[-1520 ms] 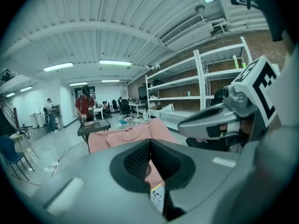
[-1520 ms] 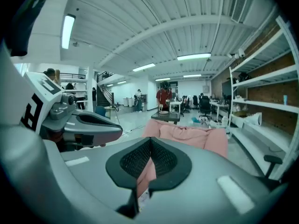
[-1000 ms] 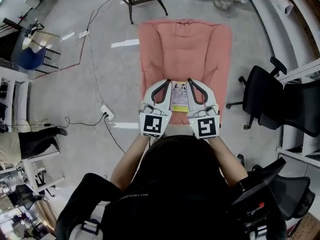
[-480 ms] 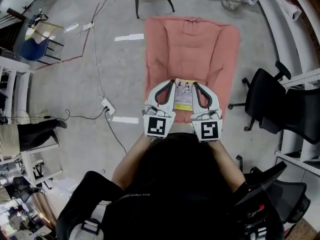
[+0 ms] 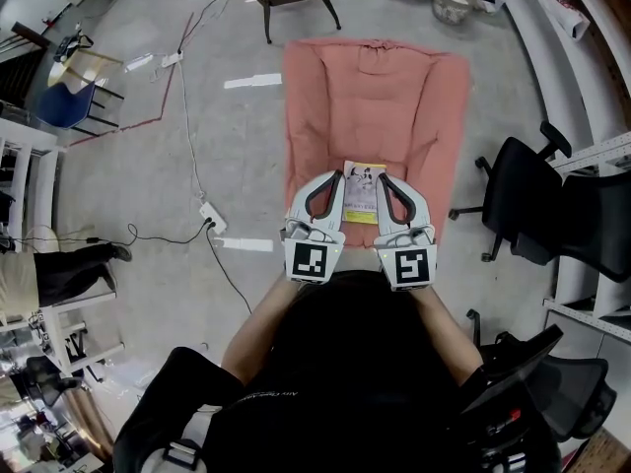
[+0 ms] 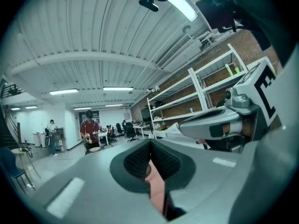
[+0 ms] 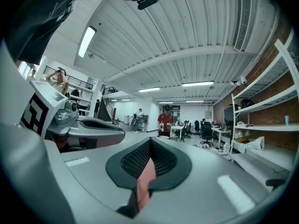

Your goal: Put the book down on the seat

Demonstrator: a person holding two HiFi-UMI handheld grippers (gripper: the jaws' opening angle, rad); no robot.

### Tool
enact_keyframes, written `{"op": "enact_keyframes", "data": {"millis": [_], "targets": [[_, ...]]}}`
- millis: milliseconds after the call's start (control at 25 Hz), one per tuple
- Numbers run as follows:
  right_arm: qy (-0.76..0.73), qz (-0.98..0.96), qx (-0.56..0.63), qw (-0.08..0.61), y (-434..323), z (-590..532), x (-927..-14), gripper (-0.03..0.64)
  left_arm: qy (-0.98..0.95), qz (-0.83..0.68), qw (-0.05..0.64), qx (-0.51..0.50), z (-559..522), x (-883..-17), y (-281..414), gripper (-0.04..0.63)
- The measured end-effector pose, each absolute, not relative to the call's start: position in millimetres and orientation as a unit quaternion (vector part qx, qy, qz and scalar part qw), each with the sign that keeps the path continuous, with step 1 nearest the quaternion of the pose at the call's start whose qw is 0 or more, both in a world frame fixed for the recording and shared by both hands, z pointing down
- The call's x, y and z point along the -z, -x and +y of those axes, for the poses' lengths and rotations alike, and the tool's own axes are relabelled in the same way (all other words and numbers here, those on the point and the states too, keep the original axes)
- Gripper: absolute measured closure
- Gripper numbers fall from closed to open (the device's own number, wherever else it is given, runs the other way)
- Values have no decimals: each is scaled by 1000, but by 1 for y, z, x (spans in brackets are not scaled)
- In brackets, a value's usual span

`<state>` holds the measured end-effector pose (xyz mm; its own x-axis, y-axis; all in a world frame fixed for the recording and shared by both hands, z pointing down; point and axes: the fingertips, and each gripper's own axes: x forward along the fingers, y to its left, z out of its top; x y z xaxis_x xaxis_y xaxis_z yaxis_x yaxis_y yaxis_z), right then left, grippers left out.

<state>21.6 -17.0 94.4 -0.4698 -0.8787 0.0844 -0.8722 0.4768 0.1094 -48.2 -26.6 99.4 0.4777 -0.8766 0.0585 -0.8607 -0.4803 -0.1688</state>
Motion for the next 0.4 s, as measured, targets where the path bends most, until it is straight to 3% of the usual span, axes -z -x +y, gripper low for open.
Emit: {"op": "enact_keyframes", "data": {"millis": [400], "targets": [[-501, -862, -2, 78, -16, -6, -112, 606, 862, 500, 38, 77, -18, -111, 50, 594]]}}
